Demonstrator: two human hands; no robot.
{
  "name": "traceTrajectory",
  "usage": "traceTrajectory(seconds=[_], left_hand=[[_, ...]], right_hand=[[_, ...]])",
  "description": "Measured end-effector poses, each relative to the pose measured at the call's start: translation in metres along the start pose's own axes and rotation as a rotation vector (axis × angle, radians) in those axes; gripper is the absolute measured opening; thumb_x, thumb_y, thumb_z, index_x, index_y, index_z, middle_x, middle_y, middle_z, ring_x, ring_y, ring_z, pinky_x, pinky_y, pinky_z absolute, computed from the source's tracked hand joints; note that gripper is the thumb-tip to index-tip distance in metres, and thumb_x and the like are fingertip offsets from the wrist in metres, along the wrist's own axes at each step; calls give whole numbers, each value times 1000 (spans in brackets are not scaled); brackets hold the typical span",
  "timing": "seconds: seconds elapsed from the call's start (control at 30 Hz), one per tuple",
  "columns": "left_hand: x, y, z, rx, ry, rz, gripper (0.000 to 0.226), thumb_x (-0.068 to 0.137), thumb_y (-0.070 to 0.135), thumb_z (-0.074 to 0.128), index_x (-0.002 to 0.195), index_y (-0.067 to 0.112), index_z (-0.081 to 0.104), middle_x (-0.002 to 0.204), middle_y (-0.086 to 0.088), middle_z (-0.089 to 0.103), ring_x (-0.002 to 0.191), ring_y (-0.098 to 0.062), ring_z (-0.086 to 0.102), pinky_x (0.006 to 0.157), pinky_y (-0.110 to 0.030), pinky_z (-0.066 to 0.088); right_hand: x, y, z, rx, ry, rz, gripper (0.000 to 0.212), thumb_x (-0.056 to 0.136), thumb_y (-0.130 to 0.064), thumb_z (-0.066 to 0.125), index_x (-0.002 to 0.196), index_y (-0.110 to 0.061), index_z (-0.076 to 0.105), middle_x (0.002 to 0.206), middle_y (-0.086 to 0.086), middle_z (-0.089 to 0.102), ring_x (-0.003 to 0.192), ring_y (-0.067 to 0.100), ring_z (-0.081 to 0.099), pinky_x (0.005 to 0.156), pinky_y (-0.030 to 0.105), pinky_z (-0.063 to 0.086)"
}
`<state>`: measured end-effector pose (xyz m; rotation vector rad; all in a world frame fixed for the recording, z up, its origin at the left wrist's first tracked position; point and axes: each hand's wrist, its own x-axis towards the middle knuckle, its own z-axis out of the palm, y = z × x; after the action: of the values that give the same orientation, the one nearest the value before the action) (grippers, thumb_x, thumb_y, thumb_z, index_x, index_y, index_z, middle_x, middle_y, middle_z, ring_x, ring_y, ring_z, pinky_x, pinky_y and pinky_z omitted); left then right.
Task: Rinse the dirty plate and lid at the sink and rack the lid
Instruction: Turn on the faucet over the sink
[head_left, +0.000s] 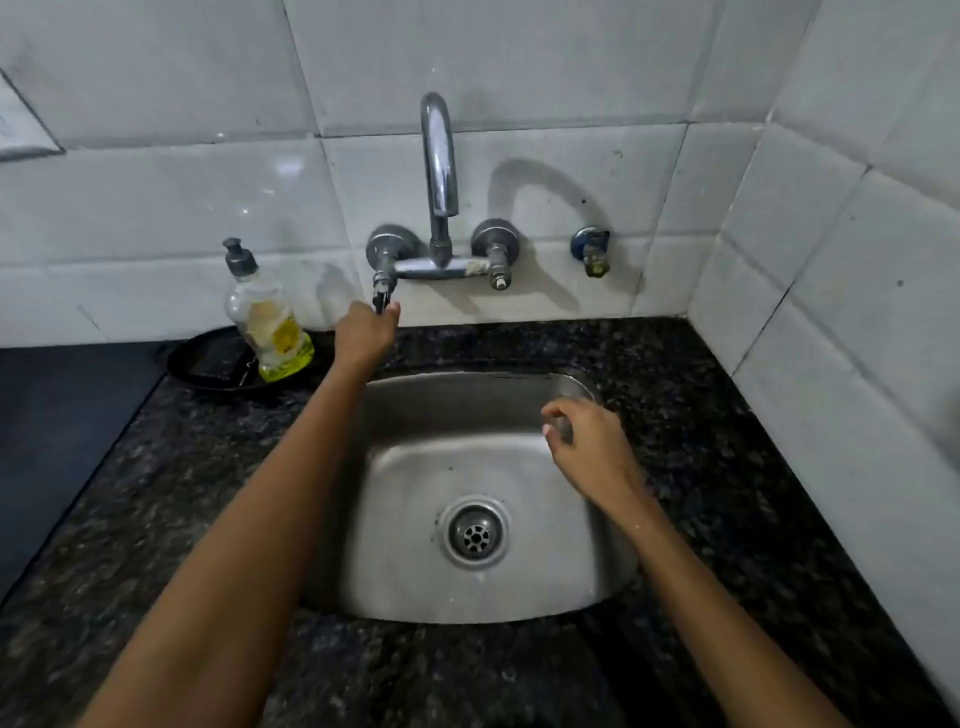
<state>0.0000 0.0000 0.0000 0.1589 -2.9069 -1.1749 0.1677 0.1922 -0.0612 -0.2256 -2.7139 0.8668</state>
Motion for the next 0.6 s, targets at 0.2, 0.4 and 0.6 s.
traceTrajectory(seconds=[0.2, 0.4, 0.6], left_hand=[[20, 11, 13, 40, 86, -29, 60, 98, 37, 27, 114, -15, 53, 122, -34, 55, 116, -47, 49, 95, -47, 38], [40, 10, 20, -796, -63, -358, 48, 98, 39, 23, 116, 1, 48, 102, -17, 61, 93, -35, 60, 89, -46, 50], [39, 10, 17, -1233, -185, -459, 56, 99, 38, 19, 128, -5, 40, 105, -24, 58, 86, -36, 60, 76, -40, 53]], right_hand=[[13, 11, 0, 10, 36, 49, 20, 79, -11, 60, 97, -9, 66, 102, 13, 70, 97, 31, 63, 86, 43, 51], [19, 15, 3, 21, 35, 76, 20, 79, -8, 60, 98, -7, 65, 101, 17, 69, 93, 33, 63, 85, 42, 52], [17, 14, 0, 33, 15, 91, 22, 79, -9, 60, 100, -7, 65, 103, 16, 69, 95, 31, 64, 87, 42, 52]])
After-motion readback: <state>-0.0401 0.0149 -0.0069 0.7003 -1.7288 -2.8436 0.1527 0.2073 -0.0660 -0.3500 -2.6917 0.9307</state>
